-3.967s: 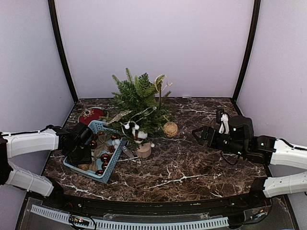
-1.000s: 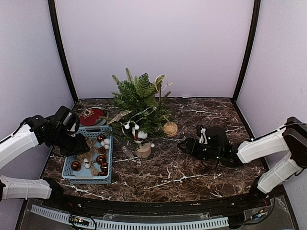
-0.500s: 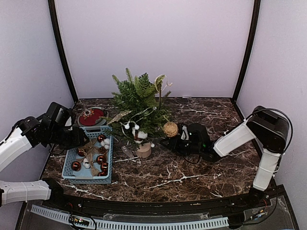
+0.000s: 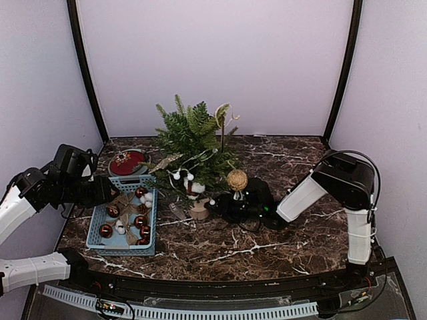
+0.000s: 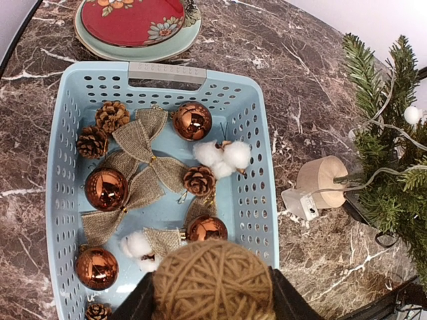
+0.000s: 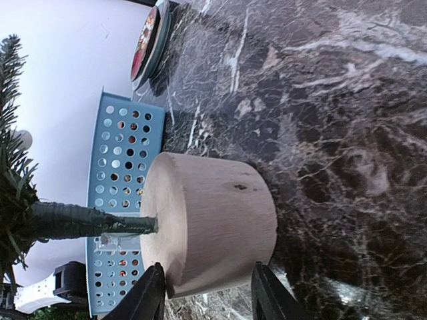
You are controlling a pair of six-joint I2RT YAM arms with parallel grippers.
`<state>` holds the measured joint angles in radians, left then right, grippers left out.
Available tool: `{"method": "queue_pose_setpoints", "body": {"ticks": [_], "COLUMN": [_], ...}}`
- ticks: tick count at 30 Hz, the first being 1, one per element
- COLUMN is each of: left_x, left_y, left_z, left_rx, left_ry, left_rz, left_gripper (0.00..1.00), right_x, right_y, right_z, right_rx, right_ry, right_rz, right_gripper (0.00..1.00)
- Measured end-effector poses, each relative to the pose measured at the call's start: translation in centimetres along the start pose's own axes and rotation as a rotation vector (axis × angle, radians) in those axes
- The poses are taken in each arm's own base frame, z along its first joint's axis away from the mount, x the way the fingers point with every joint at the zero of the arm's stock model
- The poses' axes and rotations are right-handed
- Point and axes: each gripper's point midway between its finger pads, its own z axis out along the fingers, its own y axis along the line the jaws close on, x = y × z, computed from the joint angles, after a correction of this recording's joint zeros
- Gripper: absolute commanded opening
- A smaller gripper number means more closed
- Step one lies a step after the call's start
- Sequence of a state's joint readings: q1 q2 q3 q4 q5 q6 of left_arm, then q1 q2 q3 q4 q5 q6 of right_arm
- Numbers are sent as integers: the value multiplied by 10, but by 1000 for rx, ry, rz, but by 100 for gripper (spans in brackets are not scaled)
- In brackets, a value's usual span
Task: Decorate the small christmas tree
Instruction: Turn around the Christmas tree at the center of the board.
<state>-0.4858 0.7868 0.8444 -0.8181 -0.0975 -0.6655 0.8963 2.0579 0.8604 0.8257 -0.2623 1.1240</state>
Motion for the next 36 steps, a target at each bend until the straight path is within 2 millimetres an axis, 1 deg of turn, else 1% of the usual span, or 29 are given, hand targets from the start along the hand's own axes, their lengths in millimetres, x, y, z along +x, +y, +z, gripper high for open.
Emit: {"method": "queue_pose_setpoints", "body": {"ticks": [7,15,21,28,31,36], "left_x": [3,8,13,10,11,12], "left_y": [5,10,14,15,18,21], "left_z": [-1,2,2,-3,-3,-4], "left_rx": [-9,-28,-37,-33,-43,-54], "left_ry": [-4,7,13,-10,-9,-8], "left_rz": [-4,-7,-13,-26,-25,-25], "left_gripper": [42,43,42,43,42,43], "right_x": [4,14,24,34,33,25], "right_y": [9,18,25,32,31,27], "right_z": [2,7,15,18,14,-4], "right_rx": [-35,-73,-95,-114,-105,-85], "right_ry": [4,16,35,52,42,6], "right_rz": [7,9,1,2,1,-7], "right_gripper": [37,36,36,36,38,43]}}
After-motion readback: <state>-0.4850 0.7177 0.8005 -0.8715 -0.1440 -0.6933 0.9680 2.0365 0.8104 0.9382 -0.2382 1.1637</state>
